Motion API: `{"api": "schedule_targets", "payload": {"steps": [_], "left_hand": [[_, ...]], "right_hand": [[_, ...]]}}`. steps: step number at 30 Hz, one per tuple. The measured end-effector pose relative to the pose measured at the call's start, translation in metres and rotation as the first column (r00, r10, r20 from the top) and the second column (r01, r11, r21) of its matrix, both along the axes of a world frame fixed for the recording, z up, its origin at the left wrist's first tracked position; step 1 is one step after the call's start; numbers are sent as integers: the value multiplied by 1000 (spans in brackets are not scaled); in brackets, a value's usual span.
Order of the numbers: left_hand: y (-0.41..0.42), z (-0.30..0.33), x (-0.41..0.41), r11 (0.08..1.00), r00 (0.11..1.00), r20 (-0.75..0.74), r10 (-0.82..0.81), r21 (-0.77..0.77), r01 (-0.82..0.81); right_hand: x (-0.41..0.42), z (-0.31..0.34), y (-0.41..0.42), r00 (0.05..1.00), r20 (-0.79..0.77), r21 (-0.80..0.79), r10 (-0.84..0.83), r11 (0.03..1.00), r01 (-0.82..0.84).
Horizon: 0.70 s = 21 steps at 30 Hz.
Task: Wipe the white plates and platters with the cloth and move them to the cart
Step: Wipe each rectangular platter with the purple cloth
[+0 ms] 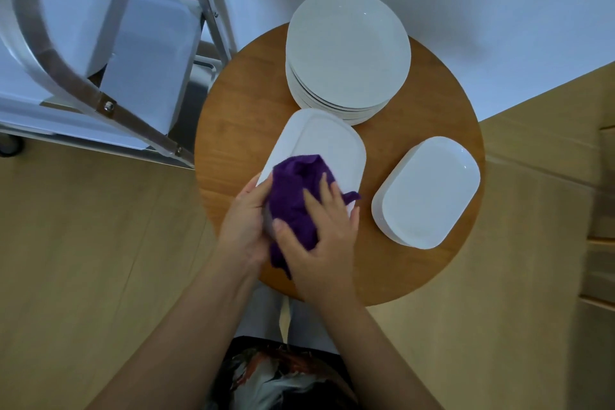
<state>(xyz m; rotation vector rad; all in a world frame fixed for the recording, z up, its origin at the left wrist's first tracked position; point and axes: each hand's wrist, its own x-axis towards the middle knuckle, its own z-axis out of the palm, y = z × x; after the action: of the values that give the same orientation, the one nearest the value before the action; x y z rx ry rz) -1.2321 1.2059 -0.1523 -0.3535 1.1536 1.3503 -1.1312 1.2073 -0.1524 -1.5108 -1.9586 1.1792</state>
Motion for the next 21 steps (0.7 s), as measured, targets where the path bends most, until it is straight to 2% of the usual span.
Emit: {"api": "schedule_targets", "payload": {"steps": [2, 5, 7, 8, 9, 11, 12, 13, 15, 18, 21], "left_hand": [[-4, 0, 0, 999, 999, 26, 19, -28, -18], [-10, -3, -5, 998, 997, 74, 17, -65, -12], [-13, -4, -6, 999, 998, 52, -23, -33, 25], [-14, -3, -6, 999, 998, 35, -51, -3, 52], [-15, -3, -6, 997, 997, 19, -74, 25, 73], [-16, -3, -7, 994, 996, -26, -90, 61, 91], [-16, -3, -9, 993, 994, -56, -92, 67, 95], [-15, -3, -11, 993, 992, -84, -97, 65, 103], [-14, -3, -10, 990, 986, -120, -119, 61, 127], [-6, -1, -2, 994, 993, -92, -77, 74, 83], [3, -2, 1, 999, 997, -60, 38, 6, -38]], "right_hand": [[-3, 6, -13, 999, -44, 1, 25, 1000, -25], [7, 11, -19, 975, -219, -68, 28, 997, -43], [20, 16, -17, 937, -346, -100, 40, 992, -79], [26, 18, -13, 906, -423, -167, 12, 982, -91], [31, 20, -8, 861, -504, -261, -68, 962, -77], [42, 22, 7, 753, -565, -419, -337, 904, 90], [47, 21, 17, 719, -538, -425, -440, 878, 220], [52, 19, 27, 725, -487, -375, -487, 866, 330], [50, 14, 43, 797, -359, -268, -485, 872, 410], [31, 7, 44, 907, -240, -208, -347, 931, 301], [14, 5, 15, 958, -181, -113, -224, 972, 206]]}}
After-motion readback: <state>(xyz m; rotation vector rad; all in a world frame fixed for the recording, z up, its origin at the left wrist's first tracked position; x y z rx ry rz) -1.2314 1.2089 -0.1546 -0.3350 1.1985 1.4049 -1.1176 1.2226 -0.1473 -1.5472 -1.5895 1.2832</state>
